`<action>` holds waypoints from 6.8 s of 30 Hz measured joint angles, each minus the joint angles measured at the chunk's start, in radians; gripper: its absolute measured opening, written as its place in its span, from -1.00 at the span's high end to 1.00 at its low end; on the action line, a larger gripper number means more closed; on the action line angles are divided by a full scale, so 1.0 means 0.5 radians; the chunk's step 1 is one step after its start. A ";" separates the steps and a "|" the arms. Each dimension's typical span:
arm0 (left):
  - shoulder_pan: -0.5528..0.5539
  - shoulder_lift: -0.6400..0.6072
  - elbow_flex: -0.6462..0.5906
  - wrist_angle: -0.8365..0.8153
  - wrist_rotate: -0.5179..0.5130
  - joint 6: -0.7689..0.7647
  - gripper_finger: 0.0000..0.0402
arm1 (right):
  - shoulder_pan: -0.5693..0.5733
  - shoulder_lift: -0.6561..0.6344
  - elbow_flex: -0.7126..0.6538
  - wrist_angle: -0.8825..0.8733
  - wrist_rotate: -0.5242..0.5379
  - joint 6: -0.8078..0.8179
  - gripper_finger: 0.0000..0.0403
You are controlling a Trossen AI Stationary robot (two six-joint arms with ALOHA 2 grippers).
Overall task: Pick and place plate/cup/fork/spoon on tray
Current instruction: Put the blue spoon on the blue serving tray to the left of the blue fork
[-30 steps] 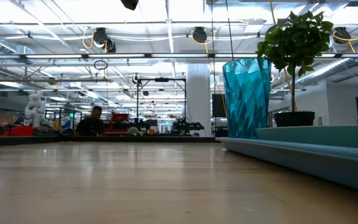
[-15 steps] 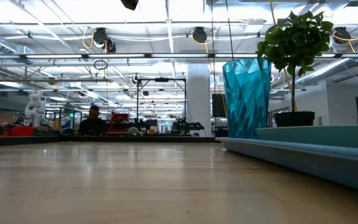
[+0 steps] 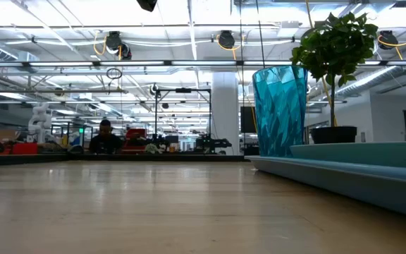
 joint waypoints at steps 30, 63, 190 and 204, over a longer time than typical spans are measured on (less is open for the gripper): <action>0.001 0.000 0.000 0.001 -0.001 0.000 -0.05 | 0.037 -0.076 0.000 -0.125 0.005 0.106 1.00; 0.001 0.000 0.000 0.006 -0.002 0.007 -0.05 | -0.002 -0.064 0.000 -0.136 -0.030 0.098 1.00; 0.027 0.000 0.000 0.051 -0.002 0.069 -0.05 | 0.234 -0.163 0.005 -0.738 -0.138 0.983 1.00; 0.027 0.000 0.000 0.051 -0.002 0.079 -0.05 | 0.233 -0.161 0.001 -0.745 -0.047 0.889 1.00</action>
